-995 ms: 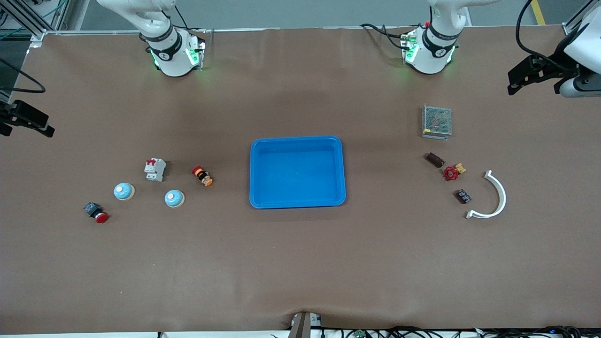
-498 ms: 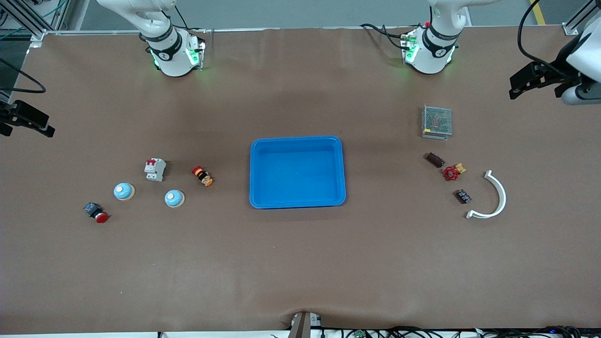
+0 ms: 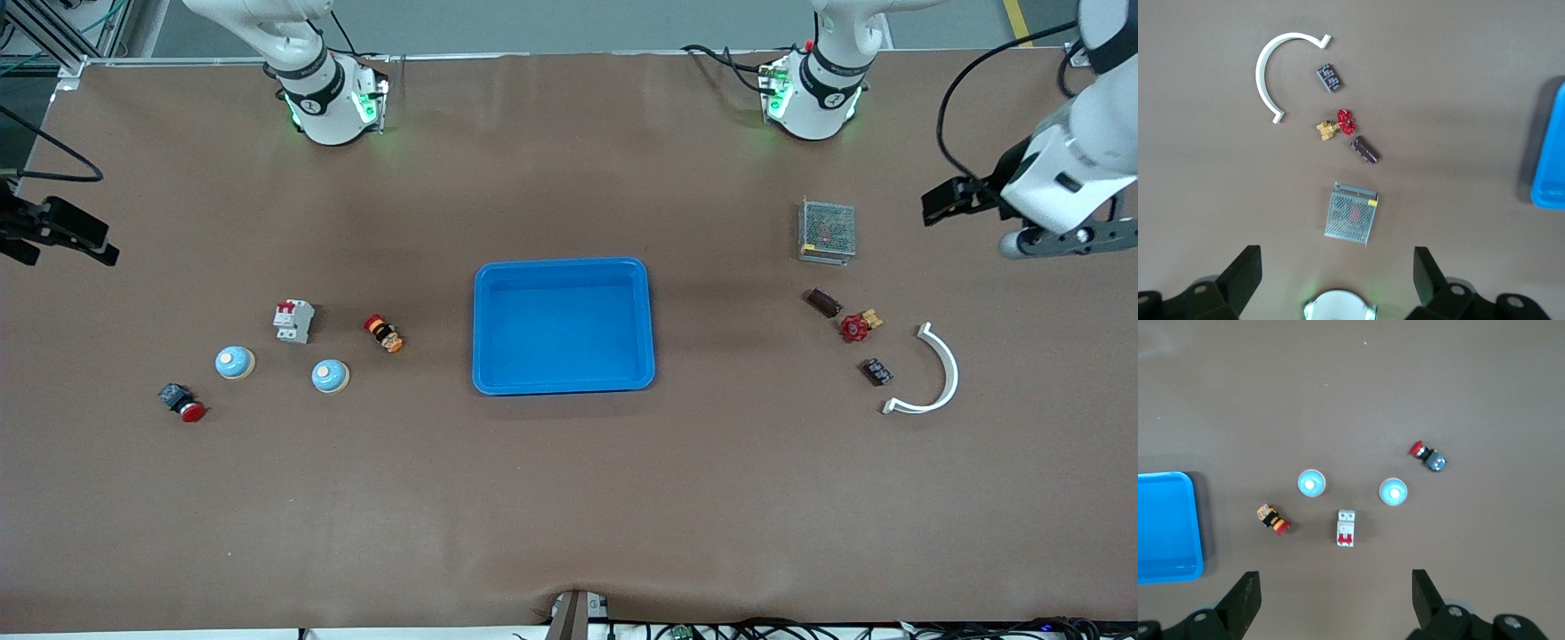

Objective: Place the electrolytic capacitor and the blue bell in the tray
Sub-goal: 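Move the left gripper to the capacitor while the right gripper reaches the bell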

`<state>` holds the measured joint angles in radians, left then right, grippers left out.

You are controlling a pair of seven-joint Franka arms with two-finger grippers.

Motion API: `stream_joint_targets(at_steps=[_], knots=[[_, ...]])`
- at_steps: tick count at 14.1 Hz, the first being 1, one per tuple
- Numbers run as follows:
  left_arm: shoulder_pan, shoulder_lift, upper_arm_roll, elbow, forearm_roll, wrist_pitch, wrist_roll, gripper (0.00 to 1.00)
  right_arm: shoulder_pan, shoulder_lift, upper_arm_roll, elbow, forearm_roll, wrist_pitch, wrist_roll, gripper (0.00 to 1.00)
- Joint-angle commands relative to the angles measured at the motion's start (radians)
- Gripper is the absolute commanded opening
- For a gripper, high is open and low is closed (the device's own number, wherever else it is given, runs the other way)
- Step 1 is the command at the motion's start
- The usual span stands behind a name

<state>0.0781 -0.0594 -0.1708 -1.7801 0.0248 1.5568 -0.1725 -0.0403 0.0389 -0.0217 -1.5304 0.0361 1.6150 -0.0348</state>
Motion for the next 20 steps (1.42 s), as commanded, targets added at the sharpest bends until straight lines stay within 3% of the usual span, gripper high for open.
stream_joint_targets(at_steps=[1,5,12,20], knots=[[0.002,-0.065,-0.009,-0.162,0.003,0.104,-0.074,1.00,0.028,0.006,-0.003,-0.089,0.019,0.107,0.018,1.00],[0.002,-0.042,-0.009,-0.309,0.003,0.267,-0.094,1.00,0.089,0.016,-0.003,-0.255,0.021,0.314,0.070,1.00],[0.005,0.025,-0.007,-0.518,0.001,0.555,-0.188,1.00,0.135,0.154,-0.003,-0.278,0.019,0.442,0.085,1.00],[0.032,0.202,-0.006,-0.532,0.001,0.675,-0.390,1.00,0.164,0.262,-0.003,-0.393,0.019,0.696,0.084,1.00]])
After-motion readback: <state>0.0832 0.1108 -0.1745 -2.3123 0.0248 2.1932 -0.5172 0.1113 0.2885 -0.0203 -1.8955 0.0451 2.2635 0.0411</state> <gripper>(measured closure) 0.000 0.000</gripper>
